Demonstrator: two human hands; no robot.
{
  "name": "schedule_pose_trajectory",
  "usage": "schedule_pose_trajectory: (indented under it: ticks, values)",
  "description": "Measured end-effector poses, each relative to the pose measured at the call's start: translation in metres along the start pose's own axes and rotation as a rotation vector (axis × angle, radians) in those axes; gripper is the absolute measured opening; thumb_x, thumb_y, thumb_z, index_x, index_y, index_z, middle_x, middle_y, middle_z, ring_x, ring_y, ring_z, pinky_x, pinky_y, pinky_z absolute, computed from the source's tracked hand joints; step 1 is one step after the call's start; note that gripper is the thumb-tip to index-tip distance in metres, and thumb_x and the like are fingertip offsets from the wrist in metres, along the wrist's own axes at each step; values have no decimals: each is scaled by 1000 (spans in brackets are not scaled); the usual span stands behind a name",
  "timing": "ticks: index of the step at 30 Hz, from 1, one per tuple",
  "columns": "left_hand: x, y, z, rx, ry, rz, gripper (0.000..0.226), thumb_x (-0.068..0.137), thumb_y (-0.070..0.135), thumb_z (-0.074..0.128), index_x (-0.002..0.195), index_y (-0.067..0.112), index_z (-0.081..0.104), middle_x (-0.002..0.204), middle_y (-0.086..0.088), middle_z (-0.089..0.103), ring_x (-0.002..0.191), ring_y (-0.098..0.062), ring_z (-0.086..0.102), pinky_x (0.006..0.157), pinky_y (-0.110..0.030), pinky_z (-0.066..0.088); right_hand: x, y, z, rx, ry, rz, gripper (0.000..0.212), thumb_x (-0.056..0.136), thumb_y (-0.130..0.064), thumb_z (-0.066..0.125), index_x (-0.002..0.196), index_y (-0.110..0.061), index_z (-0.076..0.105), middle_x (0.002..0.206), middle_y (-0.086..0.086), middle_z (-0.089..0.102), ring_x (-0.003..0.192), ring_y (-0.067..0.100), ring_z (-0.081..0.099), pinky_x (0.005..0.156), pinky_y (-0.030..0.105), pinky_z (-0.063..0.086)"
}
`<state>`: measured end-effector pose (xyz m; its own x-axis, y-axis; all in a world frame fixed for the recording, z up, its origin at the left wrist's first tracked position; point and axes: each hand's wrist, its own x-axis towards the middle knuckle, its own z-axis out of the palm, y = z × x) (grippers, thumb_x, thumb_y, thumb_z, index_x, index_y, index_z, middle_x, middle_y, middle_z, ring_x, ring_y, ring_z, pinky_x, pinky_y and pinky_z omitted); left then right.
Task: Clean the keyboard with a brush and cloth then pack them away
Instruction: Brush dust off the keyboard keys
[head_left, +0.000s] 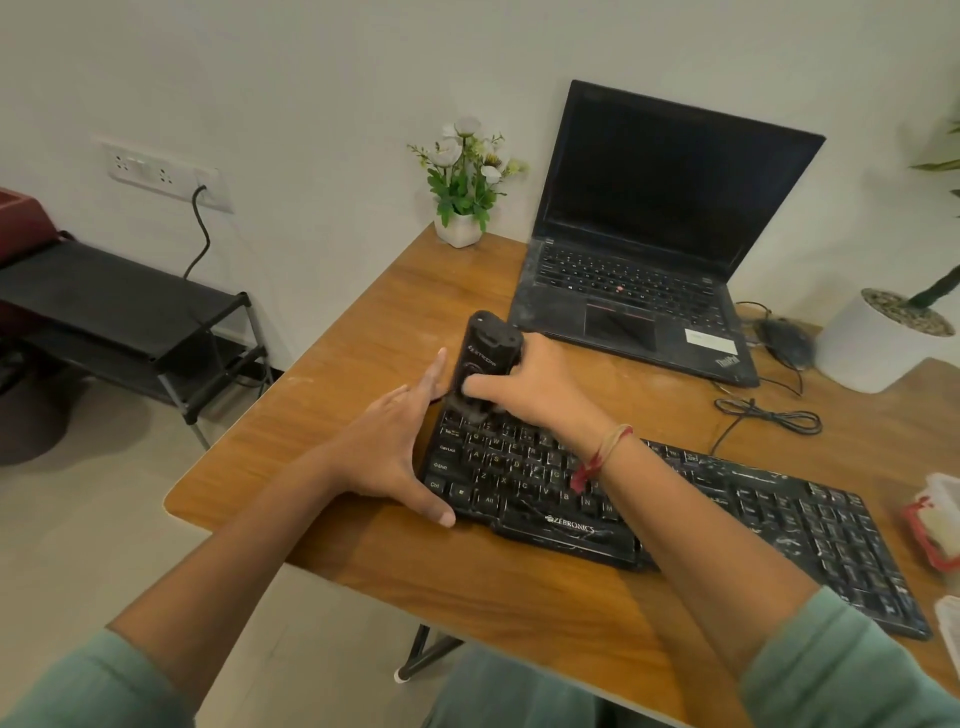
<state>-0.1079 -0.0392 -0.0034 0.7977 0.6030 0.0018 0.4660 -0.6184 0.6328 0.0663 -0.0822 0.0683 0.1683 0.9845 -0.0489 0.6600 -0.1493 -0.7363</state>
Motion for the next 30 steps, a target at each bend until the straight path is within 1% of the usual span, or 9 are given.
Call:
schedule_pose_trajectory:
  ticks: [2, 4, 7, 11, 15, 20, 23, 25, 30]
  values:
    - [1, -1, 0, -8, 6, 17, 155, 40, 76, 77, 145, 34, -28, 160, 6, 9, 144, -9, 14, 120, -36, 10, -3, -4, 2, 90, -47, 8, 19, 71, -13, 75, 73, -20, 58, 67, -2, 65, 60, 5, 66, 52, 21, 55]
    - [1, -1, 0, -2, -10, -4, 153, 38, 78, 76, 139, 39, -33, 159, 6, 10, 144, -10, 13, 119, -32, 8, 2, -2, -2, -5, 29, -6, 22, 72, -15, 74, 65, -20, 53, 54, -9, 58, 46, 0, 57, 41, 15, 41]
    - [0, -1, 0, -7, -5, 0, 153, 37, 78, 76, 138, 40, -33, 156, 10, 13, 141, -7, 15, 116, -28, 8, 2, -3, -3, -153, 105, -35, 26, 70, -23, 73, 61, -22, 49, 59, -9, 53, 52, 4, 49, 45, 18, 36]
    - [3, -5, 1, -20, 32, 48, 155, 38, 74, 81, 149, 32, -19, 157, 12, 15, 142, -6, 20, 119, -38, 17, -5, -4, 4, 8, -34, -40, 17, 72, -17, 74, 71, -18, 57, 63, -6, 60, 54, 6, 56, 45, 15, 44]
    - [0, -4, 1, -8, -9, 8, 151, 38, 75, 77, 134, 46, -35, 147, 23, 10, 136, 0, 13, 115, -27, 7, -1, 1, -6, 2, 84, 3, 21, 74, -20, 73, 70, -23, 53, 65, -11, 57, 59, 4, 54, 38, 5, 34]
    - [3, -4, 0, -29, 21, 47, 154, 40, 73, 82, 147, 36, -23, 156, 16, 15, 140, -4, 21, 118, -41, 18, -3, -2, 7, 68, -59, 0, 18, 71, -17, 75, 81, -13, 62, 72, -1, 64, 64, 11, 59, 55, 26, 51]
    - [2, -4, 1, -15, -7, 2, 155, 38, 77, 77, 139, 41, -35, 156, 14, 19, 141, -7, 18, 119, -38, 11, 5, 2, -3, -18, 63, 14, 21, 72, -20, 74, 69, -21, 53, 66, -8, 58, 60, 7, 55, 44, 13, 39]
    - [1, -4, 1, -15, -5, -12, 156, 37, 77, 77, 138, 40, -37, 154, 15, 22, 141, -6, 18, 119, -36, 10, 6, 4, -5, -88, 103, 17, 26, 73, -22, 73, 65, -23, 49, 65, -9, 55, 59, 7, 52, 41, 12, 35]
    - [1, -4, 0, -21, 3, 11, 156, 38, 78, 77, 139, 40, -35, 155, 18, 11, 143, -6, 15, 120, -39, 11, -3, 5, 2, 91, -14, -25, 18, 71, -17, 75, 73, -20, 58, 75, 3, 66, 70, 18, 64, 57, 25, 55]
